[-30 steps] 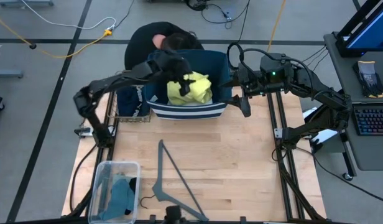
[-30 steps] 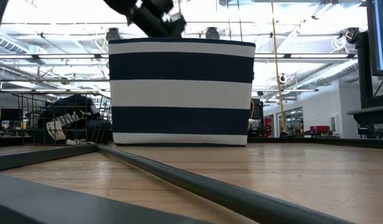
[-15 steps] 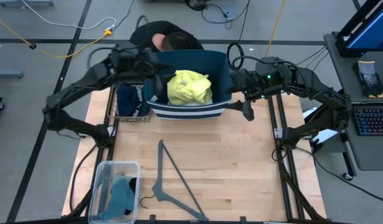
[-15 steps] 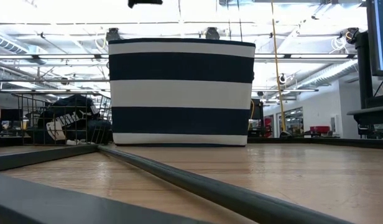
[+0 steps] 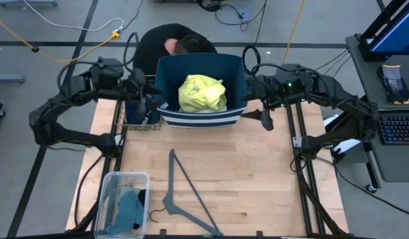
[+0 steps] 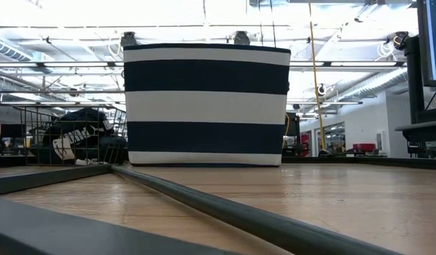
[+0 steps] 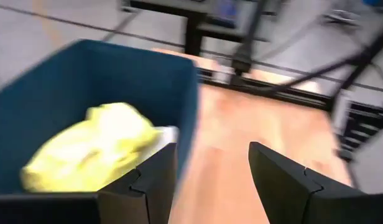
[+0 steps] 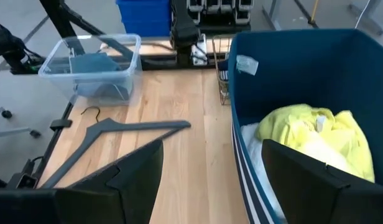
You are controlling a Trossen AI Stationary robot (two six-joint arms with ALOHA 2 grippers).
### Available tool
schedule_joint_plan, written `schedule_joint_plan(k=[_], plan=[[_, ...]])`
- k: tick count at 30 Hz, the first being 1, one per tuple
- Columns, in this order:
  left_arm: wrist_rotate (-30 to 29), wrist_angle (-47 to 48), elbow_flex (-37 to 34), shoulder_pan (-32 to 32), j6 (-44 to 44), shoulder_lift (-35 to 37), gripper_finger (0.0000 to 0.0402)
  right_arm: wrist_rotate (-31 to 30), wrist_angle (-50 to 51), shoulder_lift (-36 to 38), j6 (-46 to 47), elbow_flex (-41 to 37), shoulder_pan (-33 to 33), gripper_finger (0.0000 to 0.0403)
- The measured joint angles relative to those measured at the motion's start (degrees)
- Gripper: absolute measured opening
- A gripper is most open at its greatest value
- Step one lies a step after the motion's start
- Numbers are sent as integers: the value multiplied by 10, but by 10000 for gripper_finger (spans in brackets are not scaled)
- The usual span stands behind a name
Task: Pick & Place Cloths
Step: Return to Home Position
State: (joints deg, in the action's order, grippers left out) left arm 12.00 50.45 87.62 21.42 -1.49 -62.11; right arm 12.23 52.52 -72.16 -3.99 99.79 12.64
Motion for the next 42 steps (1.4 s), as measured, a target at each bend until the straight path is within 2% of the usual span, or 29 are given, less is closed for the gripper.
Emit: schedule_joint_plan(k=[3,13,22,27,32,39,42], plan=[[31,-21,-31,-21,2,16,200,0,-51,24,2,-51,0,267],[31,-213,-247,-61,-65,135,200,-2,-177,151,47,-225,1,267],[42,-352,-395,-82,-113,264,200,-5,-296,286,63,-373,1,267],[42,-371,-448,-89,-114,328,200,-40,-347,349,71,-446,1,267],[42,-373,-485,-96,-108,378,200,-90,-349,406,95,-504,1,267],[42,-377,-529,-97,-107,431,200,-96,-349,467,129,-565,1,267],[42,-399,-554,-97,-108,449,200,-126,-348,487,153,-581,1,267]])
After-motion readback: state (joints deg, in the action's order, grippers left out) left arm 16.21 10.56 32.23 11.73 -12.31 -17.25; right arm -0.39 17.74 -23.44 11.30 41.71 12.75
